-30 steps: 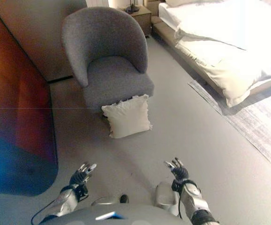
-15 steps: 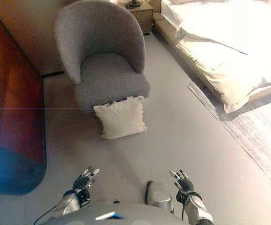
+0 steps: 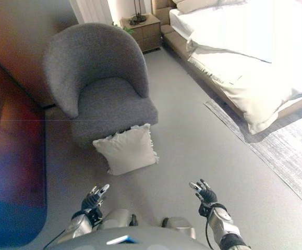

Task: Pick up the cushion and take it to the sofa

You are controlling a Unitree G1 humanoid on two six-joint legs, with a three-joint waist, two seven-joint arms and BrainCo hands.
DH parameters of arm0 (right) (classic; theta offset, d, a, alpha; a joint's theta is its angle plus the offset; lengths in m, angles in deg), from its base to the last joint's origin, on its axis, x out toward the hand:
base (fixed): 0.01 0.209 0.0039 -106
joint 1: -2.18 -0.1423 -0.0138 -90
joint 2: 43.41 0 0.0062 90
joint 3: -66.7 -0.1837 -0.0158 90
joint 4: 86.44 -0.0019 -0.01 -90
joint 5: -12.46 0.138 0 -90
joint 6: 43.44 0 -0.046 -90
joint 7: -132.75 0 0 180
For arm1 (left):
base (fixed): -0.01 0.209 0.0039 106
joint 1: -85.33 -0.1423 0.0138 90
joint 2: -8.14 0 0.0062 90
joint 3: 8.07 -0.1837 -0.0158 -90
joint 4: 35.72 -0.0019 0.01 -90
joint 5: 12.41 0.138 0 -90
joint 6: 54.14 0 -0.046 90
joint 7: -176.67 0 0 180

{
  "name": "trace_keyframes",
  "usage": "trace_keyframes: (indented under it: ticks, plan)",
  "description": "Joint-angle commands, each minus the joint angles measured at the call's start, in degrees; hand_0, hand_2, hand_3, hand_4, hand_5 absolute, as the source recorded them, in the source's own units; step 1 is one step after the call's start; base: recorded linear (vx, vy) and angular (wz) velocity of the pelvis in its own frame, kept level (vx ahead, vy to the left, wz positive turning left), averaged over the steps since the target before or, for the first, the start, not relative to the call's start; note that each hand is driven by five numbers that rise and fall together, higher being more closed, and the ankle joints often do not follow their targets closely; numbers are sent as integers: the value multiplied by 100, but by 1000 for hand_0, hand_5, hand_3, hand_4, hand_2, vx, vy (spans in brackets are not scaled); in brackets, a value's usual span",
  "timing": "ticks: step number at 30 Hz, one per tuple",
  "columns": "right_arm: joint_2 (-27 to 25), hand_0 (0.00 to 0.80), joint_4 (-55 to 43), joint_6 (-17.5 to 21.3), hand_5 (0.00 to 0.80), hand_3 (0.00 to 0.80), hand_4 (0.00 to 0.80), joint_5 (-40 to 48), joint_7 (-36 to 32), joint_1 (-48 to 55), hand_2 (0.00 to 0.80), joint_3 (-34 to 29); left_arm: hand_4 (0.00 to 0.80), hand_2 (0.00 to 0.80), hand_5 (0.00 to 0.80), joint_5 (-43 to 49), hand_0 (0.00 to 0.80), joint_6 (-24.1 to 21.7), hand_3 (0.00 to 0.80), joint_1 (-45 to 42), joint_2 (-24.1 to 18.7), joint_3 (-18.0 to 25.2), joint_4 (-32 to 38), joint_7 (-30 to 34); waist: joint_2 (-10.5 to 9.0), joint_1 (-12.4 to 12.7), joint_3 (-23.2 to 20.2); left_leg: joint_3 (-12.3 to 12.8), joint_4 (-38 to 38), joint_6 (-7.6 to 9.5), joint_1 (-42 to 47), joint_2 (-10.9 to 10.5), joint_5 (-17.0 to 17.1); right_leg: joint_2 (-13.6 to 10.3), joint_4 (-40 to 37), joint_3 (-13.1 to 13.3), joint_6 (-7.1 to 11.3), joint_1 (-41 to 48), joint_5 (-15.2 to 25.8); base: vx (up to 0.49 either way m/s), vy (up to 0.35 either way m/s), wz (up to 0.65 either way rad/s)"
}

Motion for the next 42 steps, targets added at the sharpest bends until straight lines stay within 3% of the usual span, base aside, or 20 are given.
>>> trace_keyframes:
  ticks: [1, 7, 10, 12, 14, 16, 18, 19, 21, 23, 27, 30, 37, 42]
  plan:
    - [-14, 0, -317, -32, 0, 0, 0, -85, -42, -107, 0, 38, 0, 0, 0, -171, 0, -195, 0, -30, -161, 45, 456, -9, 111, 387, 232, 8, -1338, 58, -177, 114, 1341, -70, -51, 675, 597, 367, 317, 393, 53, -37]
    - [42, 0, -324, -129, 0, 0, 0, -259, -106, 40, 0, 5, 0, 0, 0, -128, 0, -231, 0, -170, -130, 98, 463, 134, 202, 480, 107, 444, -1560, -41, -617, 262, 1442, -126, -123, 680, 631, 965, -98, 405, 91, -30]
    - [67, 0, -384, -181, 0, 0, 0, -248, -92, 57, 0, 56, 0, 0, 0, -92, 0, -243, 0, -177, -178, 108, 487, 110, 213, 509, 45, 609, -1471, 58, -393, 230, 1410, -260, -50, 591, 705, 1199, -278, 433, 140, -30]
    - [114, 0, -411, -204, 0, 0, 0, -234, -8, 39, 0, 88, 0, 0, 0, -103, 0, -234, 0, -134, -206, 135, 481, 117, 175, 546, -11, 541, -1397, 148, -312, 131, 1369, -438, 102, 456, 823, 1255, -222, 421, 187, -42]
    - [169, 0, -363, -208, 0, 0, 0, -115, 81, 28, 0, 103, 0, 0, 0, -130, 0, -299, 0, -67, -262, 71, 384, 75, 132, 599, -33, 285, -1202, 325, -251, -92, 1282, -712, 505, 342, 991, 1183, 32, 450, 227, -8]
    - [259, 0, -414, -253, 0, 0, 0, 63, 90, 59, 0, -5, 0, 0, 0, -117, 0, -244, 0, 60, -348, 112, 437, 126, 35, 658, -114, 306, -771, 571, -317, -366, 1030, -1205, 1109, 146, 1185, 1199, 765, 351, 233, 4]
    - [326, 0, -487, -125, 0, 0, 0, 19, 219, 116, 0, -35, 0, 0, 0, -92, 0, -150, 0, 144, -405, 45, 647, 132, 82, 656, -179, 289, -615, 819, -185, -566, 811, -1627, 2223, 67, 1187, 821, 1473, 343, 310, -4]
    - [335, 0, -494, -100, 0, 0, 0, 71, 285, 134, 0, -51, 0, 0, 0, -58, 0, -133, 0, 173, -413, 24, 686, 132, 104, 637, -189, 273, -575, 873, -147, -621, 760, -1688, 2496, 112, 1183, 653, 1561, 360, 345, 3]
    - [339, 0, -558, -1, 0, 0, 0, 183, 379, 252, 0, -104, 0, 0, 0, 21, 0, -21, 0, 235, -490, -32, 816, 150, 212, 504, -152, 128, -450, 1017, 75, -788, 594, -1721, 3482, 355, 1115, 59, 1845, 294, 259, 30]
    - [316, 0, -527, 82, 0, 0, 0, 156, 338, 318, 0, -111, 0, 0, 0, 55, 0, 26, 0, 292, -522, -90, 851, 96, 290, 415, -154, 74, -412, 1050, 212, -827, 510, -1656, 3574, 426, 1034, -244, 1911, 266, 141, 43]
    - [247, 0, -572, 129, 0, 0, 0, 151, 305, 388, 0, -143, 0, 0, 0, -66, 0, 17, 0, 426, -536, -148, 832, -60, 350, 139, -49, 7, -526, 1021, 741, -856, 378, -1336, 2588, 209, 893, -904, 1573, 246, 11, 26]
    - [209, 0, -412, 256, 0, 0, 0, 257, 164, 334, 0, -192, 0, 0, 0, 30, 0, 6, 0, 415, -530, -139, 712, -237, 272, 13, 68, -57, -598, 975, 1094, -870, 136, -1168, 1646, 121, 977, -1254, 1499, 184, -83, 5]
    - [150, 0, -30, 209, 0, 0, 0, 161, -57, -14, 0, -235, 0, 0, 0, 302, 0, -187, 0, 271, -530, -23, 321, -136, 47, 29, 110, -55, -607, 826, 1498, -784, -248, -1127, 320, 137, 1214, -1110, 1641, 186, -115, 13]
    - [168, 0, 116, 64, 0, 0, 0, 19, -56, -189, 0, -133, 0, 0, 0, 391, 0, -55, 0, 385, -551, 69, 137, -68, -36, 62, 92, -6, -543, 735, 1573, -590, -405, -1123, 97, 104, 1279, -1068, 1535, 202, -174, 9]
